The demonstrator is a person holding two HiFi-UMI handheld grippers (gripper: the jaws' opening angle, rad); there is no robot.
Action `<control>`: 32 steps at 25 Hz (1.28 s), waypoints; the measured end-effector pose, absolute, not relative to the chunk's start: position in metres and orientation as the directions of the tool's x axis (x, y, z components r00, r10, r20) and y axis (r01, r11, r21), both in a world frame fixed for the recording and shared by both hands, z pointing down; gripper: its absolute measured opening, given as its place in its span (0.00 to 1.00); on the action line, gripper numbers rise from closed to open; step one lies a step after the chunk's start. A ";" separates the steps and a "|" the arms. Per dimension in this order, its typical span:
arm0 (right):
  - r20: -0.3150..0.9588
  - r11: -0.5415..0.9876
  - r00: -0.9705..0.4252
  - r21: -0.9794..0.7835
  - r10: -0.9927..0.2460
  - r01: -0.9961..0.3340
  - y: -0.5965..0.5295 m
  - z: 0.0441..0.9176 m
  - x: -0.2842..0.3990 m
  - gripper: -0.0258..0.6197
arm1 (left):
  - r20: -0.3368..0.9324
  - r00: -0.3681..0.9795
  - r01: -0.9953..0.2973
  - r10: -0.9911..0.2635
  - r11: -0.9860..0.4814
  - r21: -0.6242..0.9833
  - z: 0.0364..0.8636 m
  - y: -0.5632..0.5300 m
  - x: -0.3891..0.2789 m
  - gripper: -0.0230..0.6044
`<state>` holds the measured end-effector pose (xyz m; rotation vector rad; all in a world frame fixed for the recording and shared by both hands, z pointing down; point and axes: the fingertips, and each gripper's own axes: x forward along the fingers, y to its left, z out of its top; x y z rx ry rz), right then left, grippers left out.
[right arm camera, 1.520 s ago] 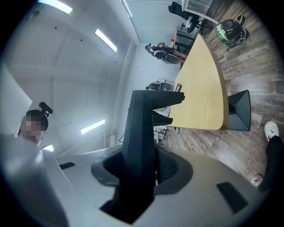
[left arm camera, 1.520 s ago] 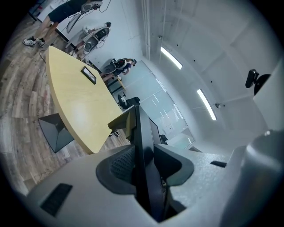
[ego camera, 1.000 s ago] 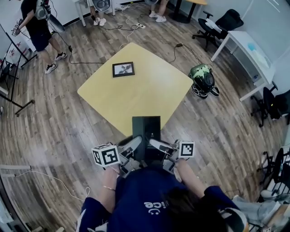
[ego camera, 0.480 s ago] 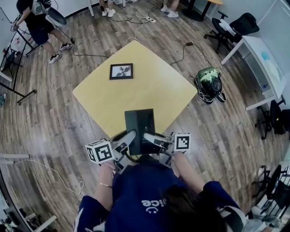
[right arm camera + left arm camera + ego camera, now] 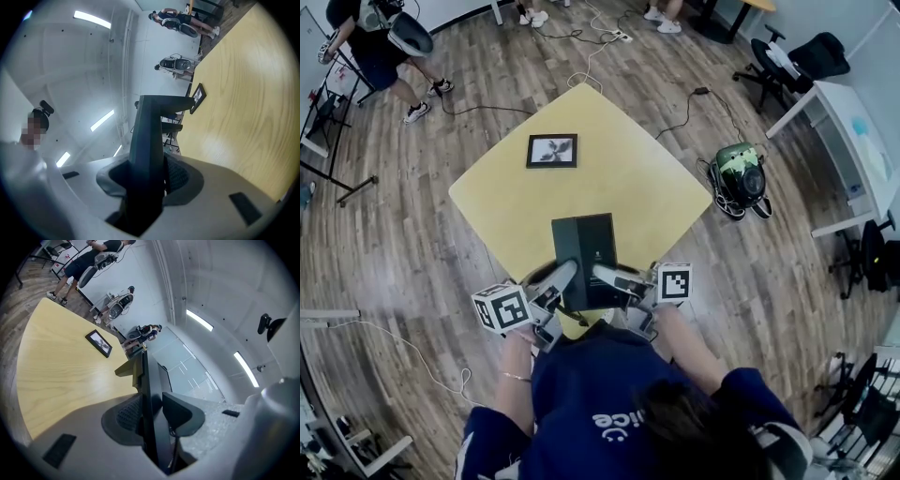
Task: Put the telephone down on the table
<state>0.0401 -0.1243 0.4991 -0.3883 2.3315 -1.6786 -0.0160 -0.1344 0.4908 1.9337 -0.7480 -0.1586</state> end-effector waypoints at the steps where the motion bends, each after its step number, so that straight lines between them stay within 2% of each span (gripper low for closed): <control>1: -0.041 0.304 -0.934 -0.950 -0.355 -0.075 -0.129 0.498 0.039 0.30 | 0.209 0.800 -0.431 -0.562 -0.298 0.852 0.490 -0.139 -0.017 0.25; 32: -0.020 0.276 -0.923 -0.957 -0.383 -0.093 -0.235 0.528 0.019 0.30 | 0.227 0.792 -0.436 -0.566 -0.265 0.860 0.517 -0.245 -0.037 0.25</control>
